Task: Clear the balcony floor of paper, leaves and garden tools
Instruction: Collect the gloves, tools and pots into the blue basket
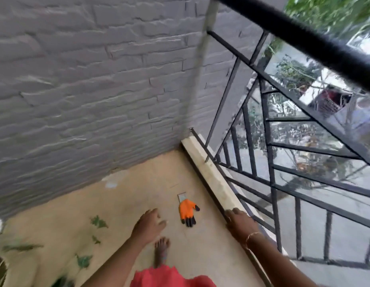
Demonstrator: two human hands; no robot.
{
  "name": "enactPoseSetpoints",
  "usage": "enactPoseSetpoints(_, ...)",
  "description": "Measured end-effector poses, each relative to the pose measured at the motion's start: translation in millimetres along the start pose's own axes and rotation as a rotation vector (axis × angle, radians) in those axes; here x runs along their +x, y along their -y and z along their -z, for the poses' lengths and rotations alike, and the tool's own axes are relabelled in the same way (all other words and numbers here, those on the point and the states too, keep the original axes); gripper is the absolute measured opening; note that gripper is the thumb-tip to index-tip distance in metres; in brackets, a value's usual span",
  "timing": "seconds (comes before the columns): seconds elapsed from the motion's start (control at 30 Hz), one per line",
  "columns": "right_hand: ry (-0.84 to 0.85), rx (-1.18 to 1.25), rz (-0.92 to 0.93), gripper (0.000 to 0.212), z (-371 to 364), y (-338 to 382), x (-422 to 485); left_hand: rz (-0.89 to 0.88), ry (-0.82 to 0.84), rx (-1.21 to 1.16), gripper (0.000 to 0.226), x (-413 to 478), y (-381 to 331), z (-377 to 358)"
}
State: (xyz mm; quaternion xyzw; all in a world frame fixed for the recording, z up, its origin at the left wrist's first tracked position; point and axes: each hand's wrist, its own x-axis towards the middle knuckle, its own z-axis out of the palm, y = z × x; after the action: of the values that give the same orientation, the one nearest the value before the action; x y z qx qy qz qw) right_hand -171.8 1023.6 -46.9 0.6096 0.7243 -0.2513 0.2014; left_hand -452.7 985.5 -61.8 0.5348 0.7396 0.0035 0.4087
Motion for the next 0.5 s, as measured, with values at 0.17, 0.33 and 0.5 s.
enactPoseSetpoints(0.17, 0.033, 0.130, -0.049, 0.043, -7, 17, 99, 0.131, 0.009, -0.279, 0.030, 90, 4, -24)
enactPoseSetpoints(0.33, 0.152, 0.150, -0.070, 0.037, -98, 13, 237, 0.348, 0.050, -0.646, 0.024, 192, 37, -121)
enactPoseSetpoints(0.5, 0.260, 0.136, -0.066, 0.041, -207, 6, 369, 0.507, 0.002, -0.789, 0.016, 247, 77, -202)
